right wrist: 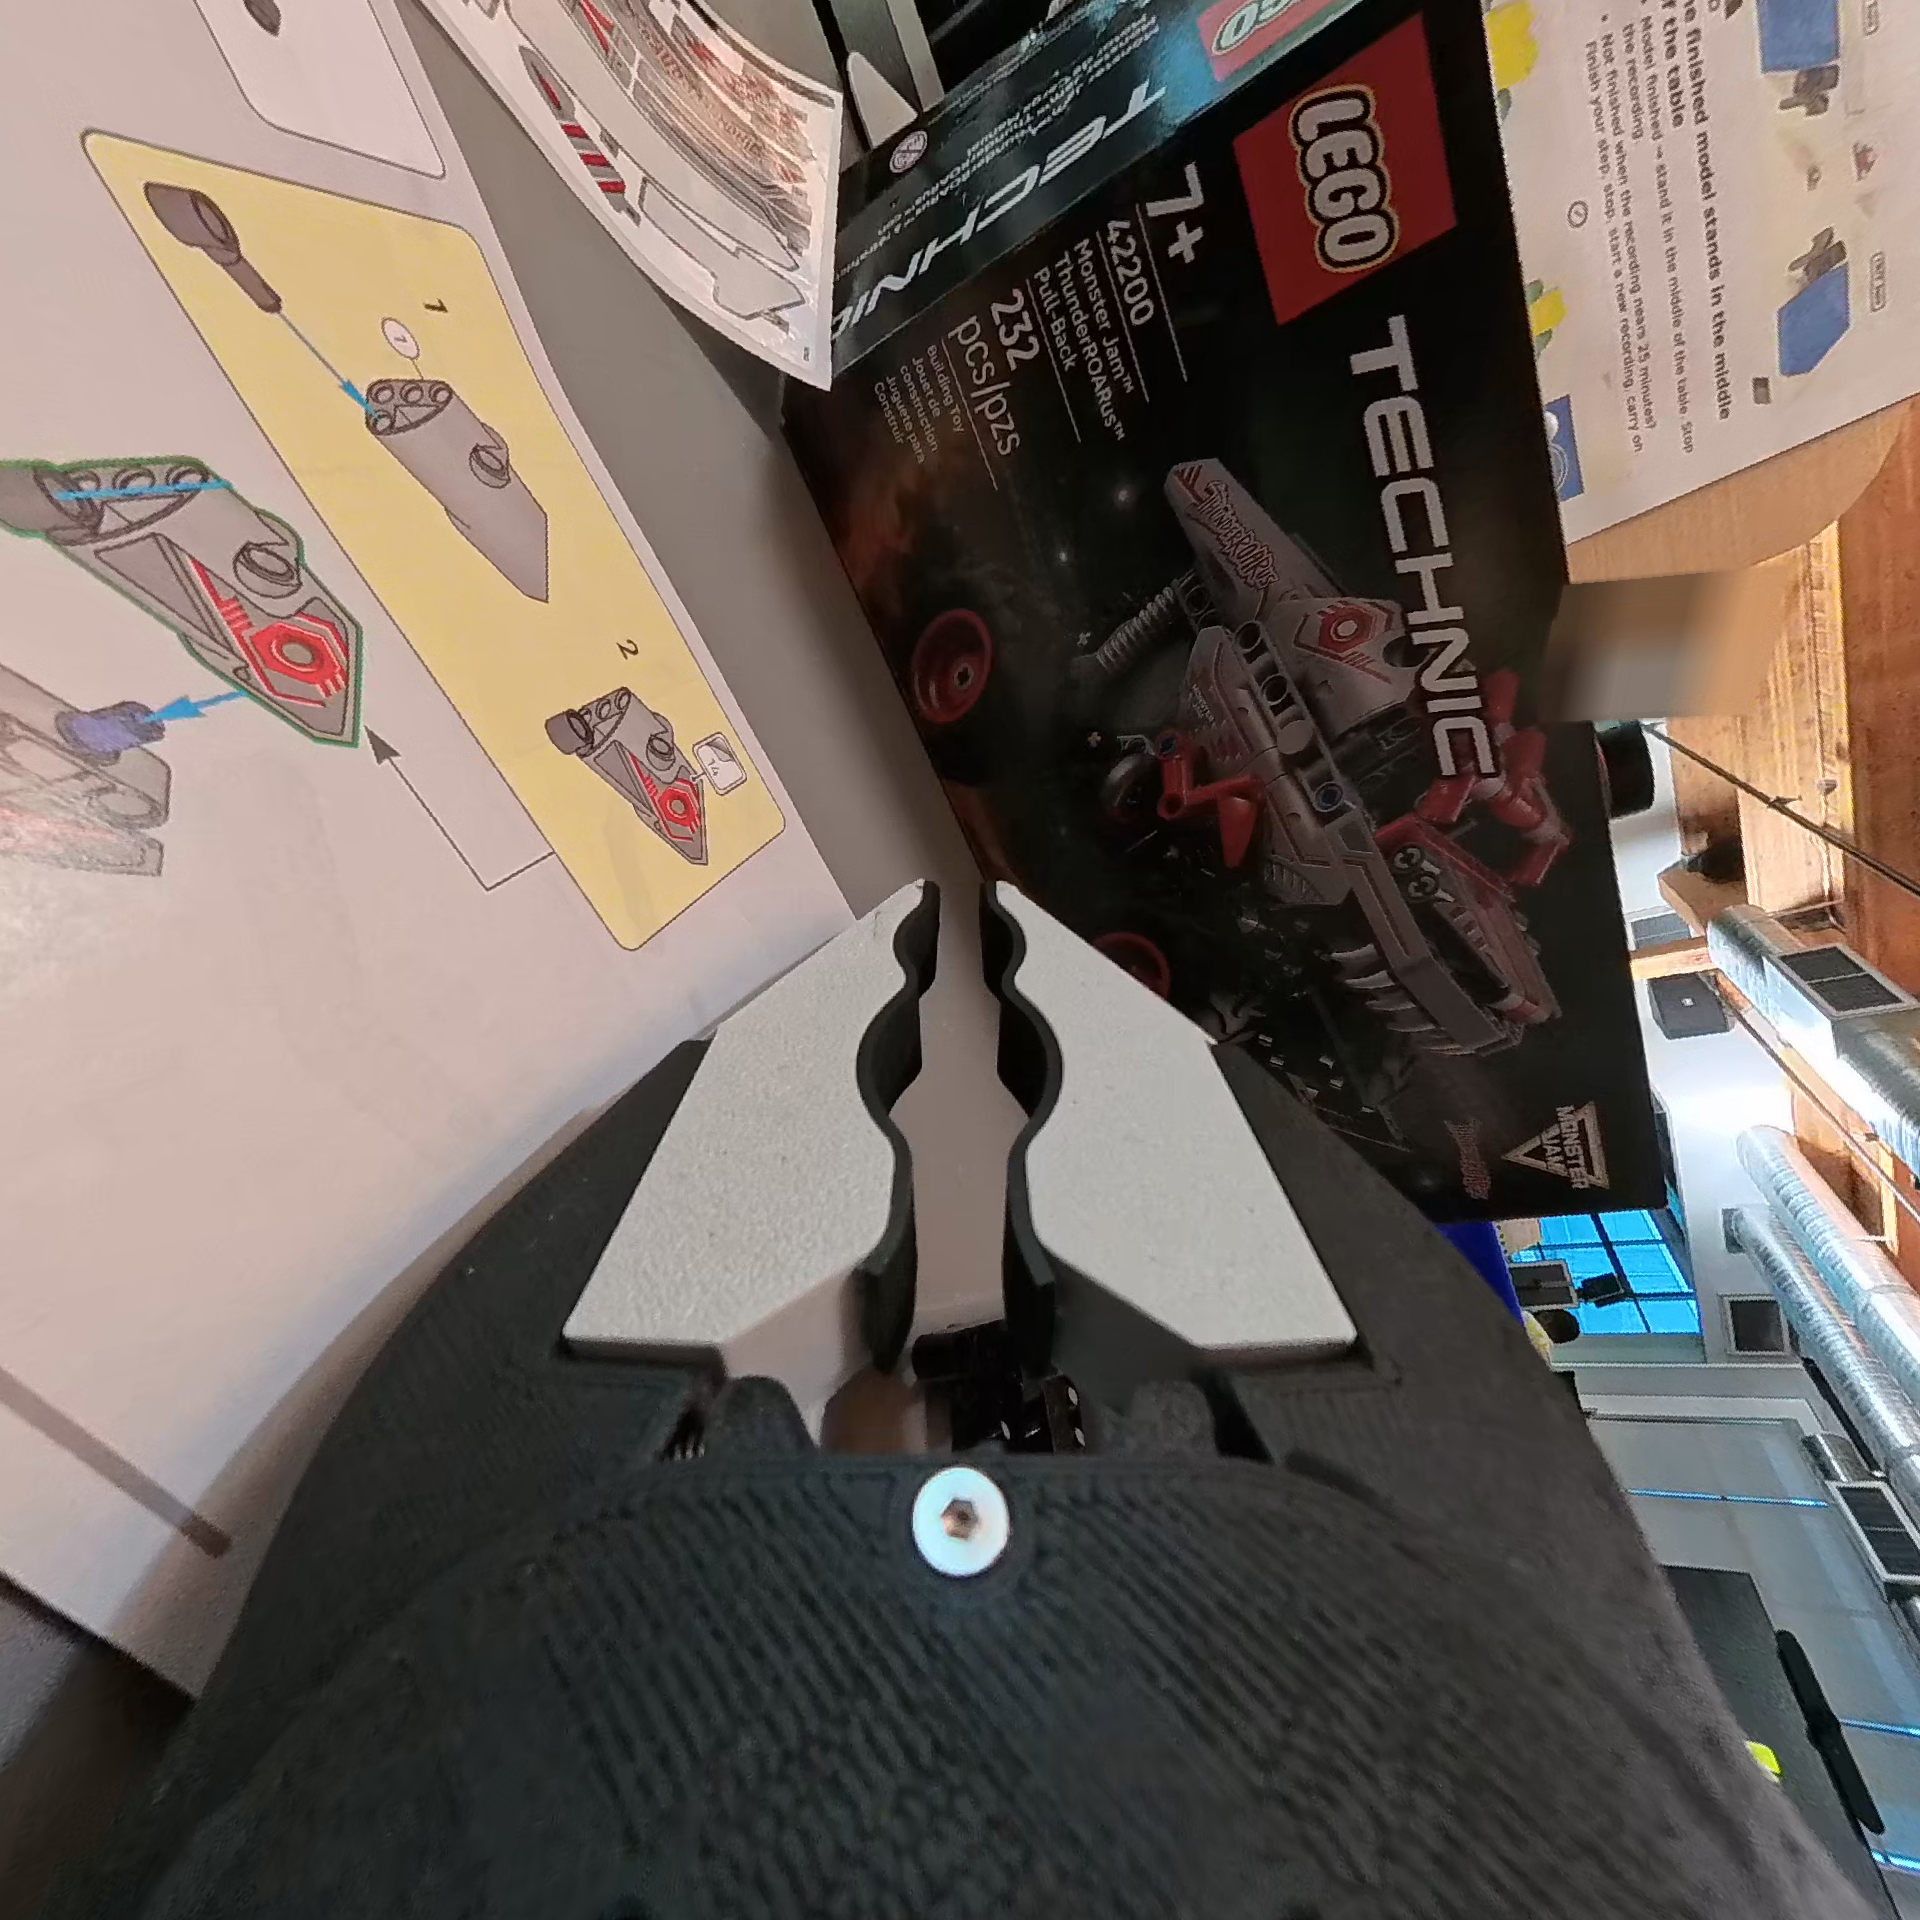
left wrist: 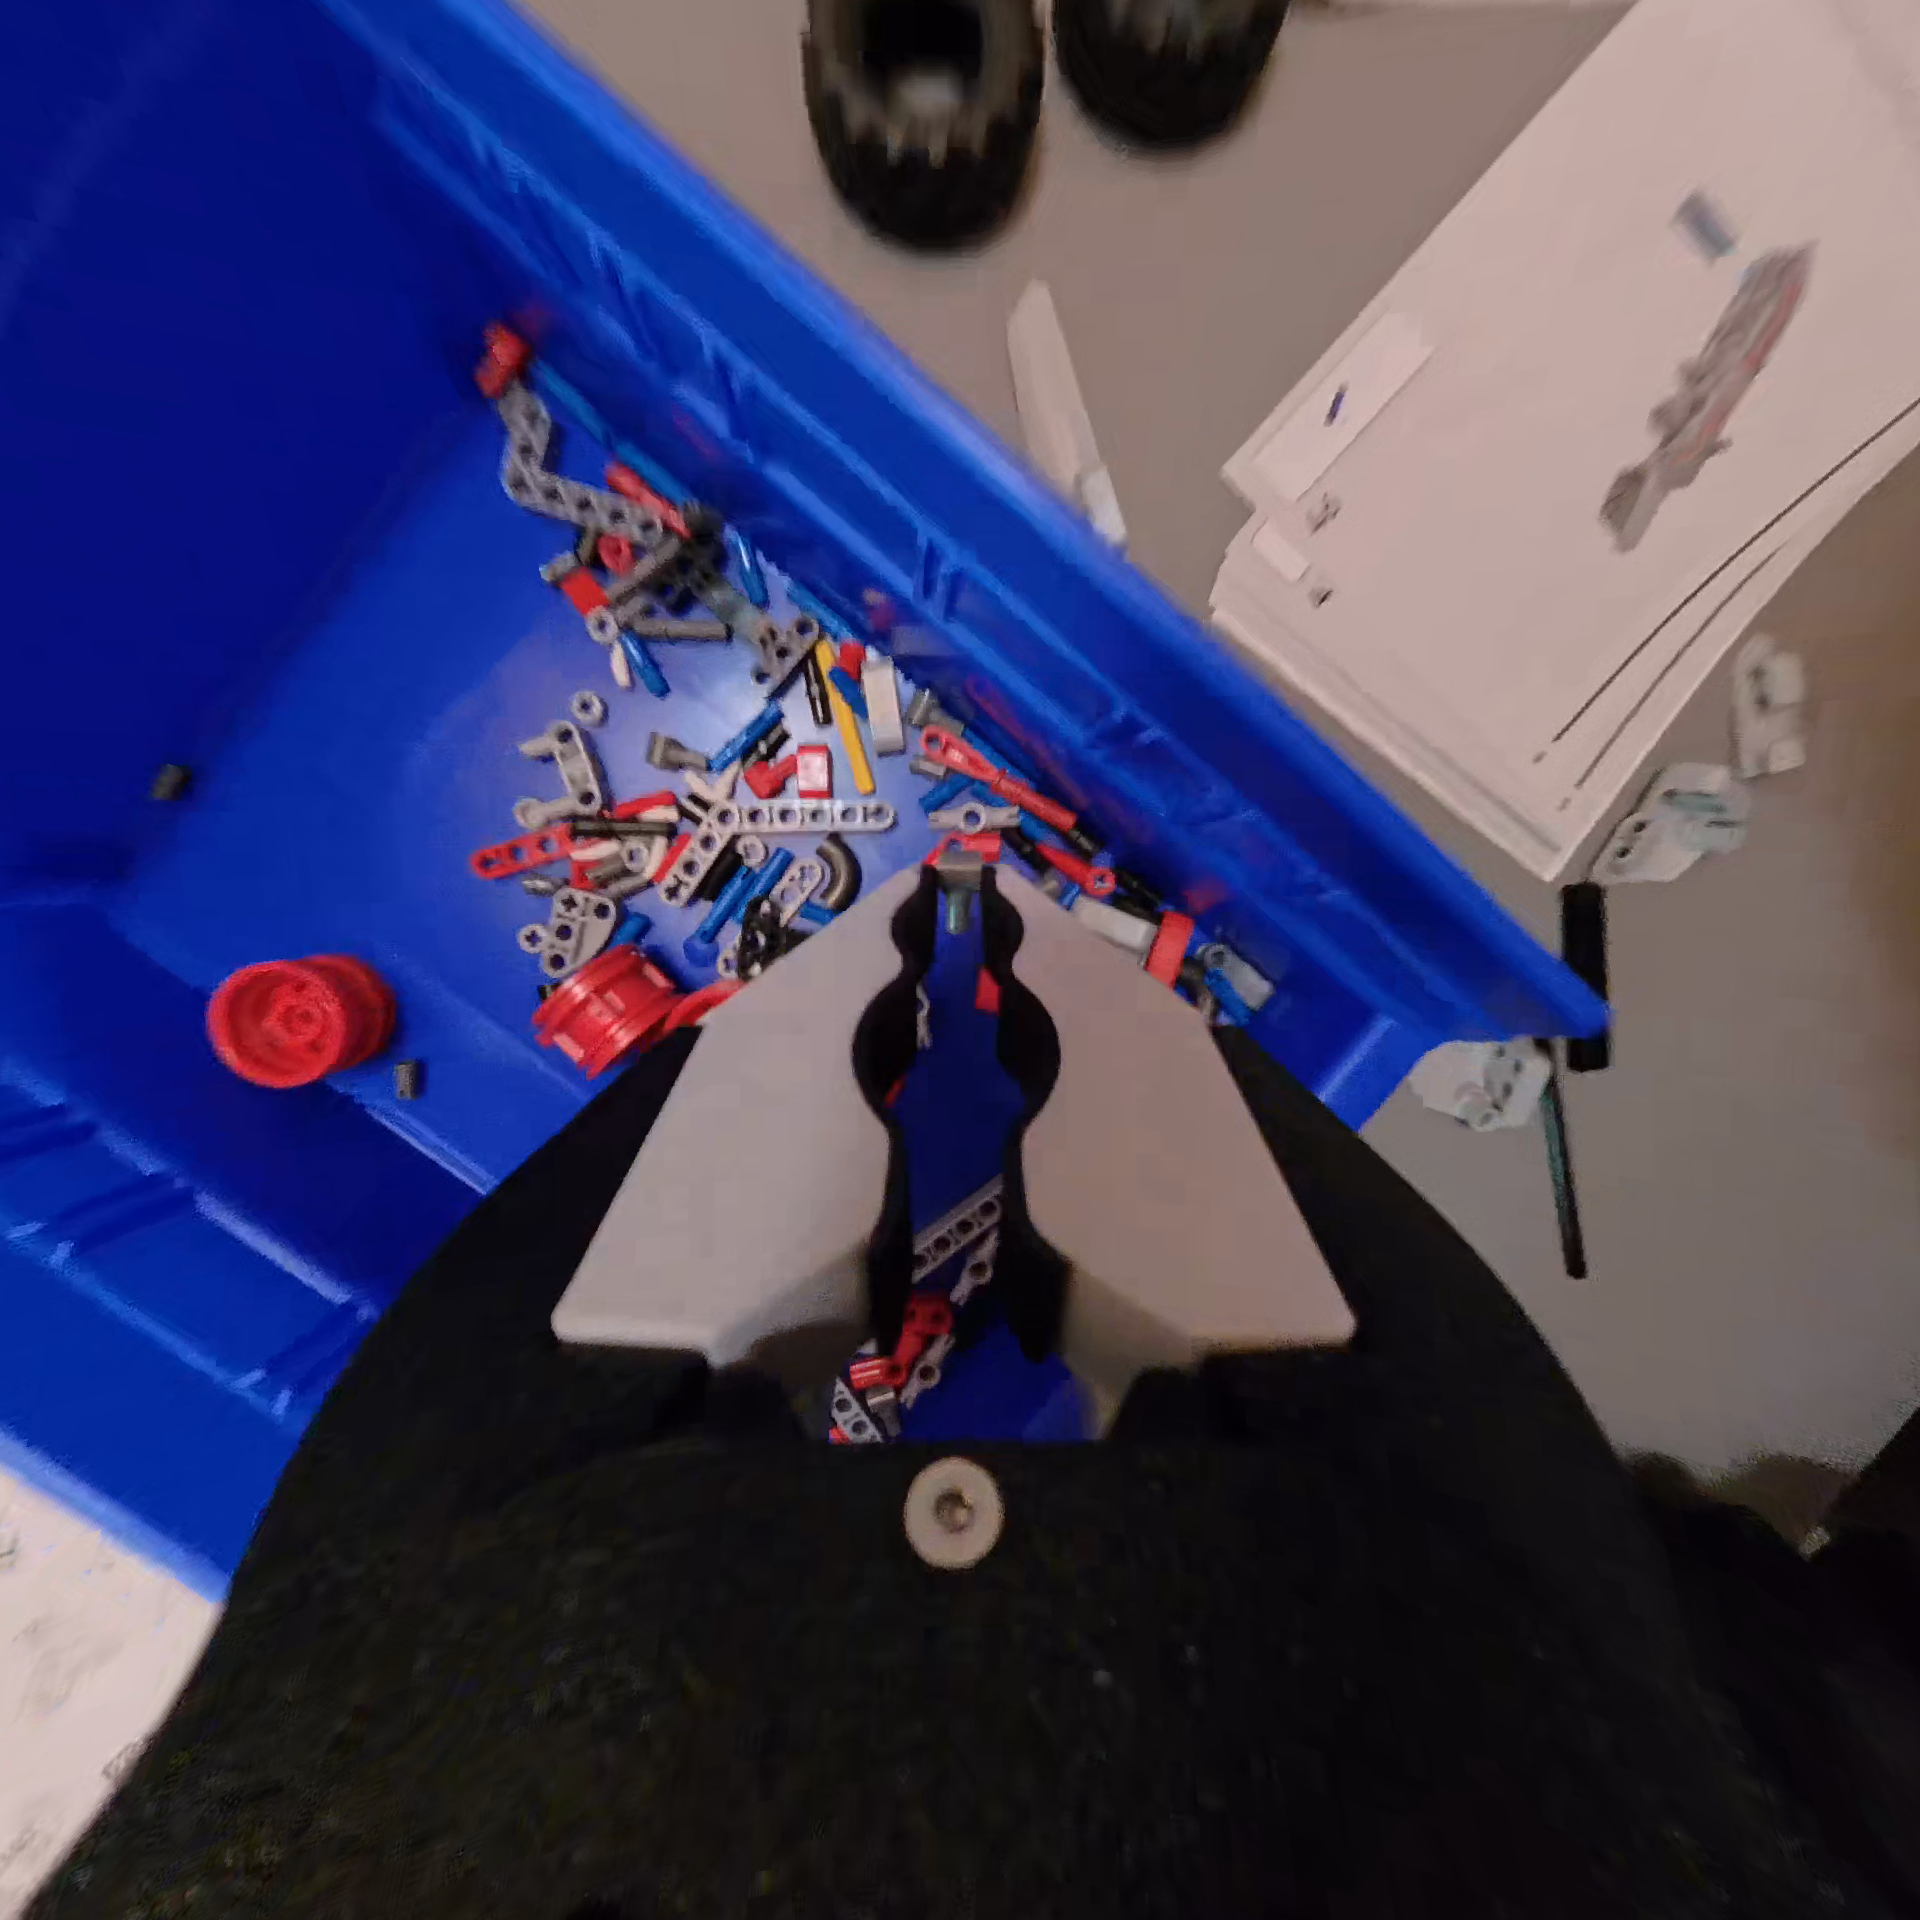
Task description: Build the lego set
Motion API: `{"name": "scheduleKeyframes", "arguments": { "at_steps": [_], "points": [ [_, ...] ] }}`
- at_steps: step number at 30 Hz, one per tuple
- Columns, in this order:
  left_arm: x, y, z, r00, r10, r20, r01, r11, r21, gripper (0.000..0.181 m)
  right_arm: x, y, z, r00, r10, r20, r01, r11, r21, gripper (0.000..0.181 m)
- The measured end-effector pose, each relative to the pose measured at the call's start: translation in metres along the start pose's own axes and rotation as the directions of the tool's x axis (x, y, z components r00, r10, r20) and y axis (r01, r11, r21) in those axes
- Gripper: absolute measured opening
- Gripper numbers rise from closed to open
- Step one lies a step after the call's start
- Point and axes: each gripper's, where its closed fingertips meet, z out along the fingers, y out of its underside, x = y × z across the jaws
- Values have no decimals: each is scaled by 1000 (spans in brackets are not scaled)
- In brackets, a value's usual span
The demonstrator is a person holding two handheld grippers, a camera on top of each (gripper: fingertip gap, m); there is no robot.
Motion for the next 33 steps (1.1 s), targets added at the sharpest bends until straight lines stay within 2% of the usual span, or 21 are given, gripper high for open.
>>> {"name": "scheduleKeyframes", "arguments": {
  "at_steps": [4, 8, 14, 18, 21, 24, 27, 33],
  "points": [
    [30, -37, -35, 996, 89, -7, -86, 977, 195, 5, 1, -2, -1, 1000, -5, -5, 5, 1000, 11, 6],
    [89, -66, -39, 962, 266, -61, -242, 935, 261, 5, 3, -6, -3, 1000, 6, -15, -5, 999, 33, 6],
    [201, -89, 13, 886, 407, -222, -351, 901, 255, 5, 15, -11, -10, 996, 65, -53, -60, 994, 86, 6],
    [282, -94, 53, 861, 400, -315, -312, 904, 293, 5, 24, -19, -18, 985, 168, -43, -159, 972, 174, 7],
    [328, -85, 85, 868, 372, -330, -301, 921, 248, 5, 27, -25, -23, 977, 209, -29, -197, 954, 226, 7],
    [354, -73, 106, 880, 376, -288, -333, 924, 189, 5, 31, -30, -28, 968, 253, -1, -243, 932, 269, 7],
    [370, -70, 117, 898, 360, -254, -324, 930, 173, 5, 35, -39, -36, 972, 234, 6, -225, 927, 301, 4],
    [384, -57, 135, 914, 362, -185, -339, 930, 142, 5, 39, -60, -60, 964, 266, 33, -258, 888, 380, 1]
  ]
}}
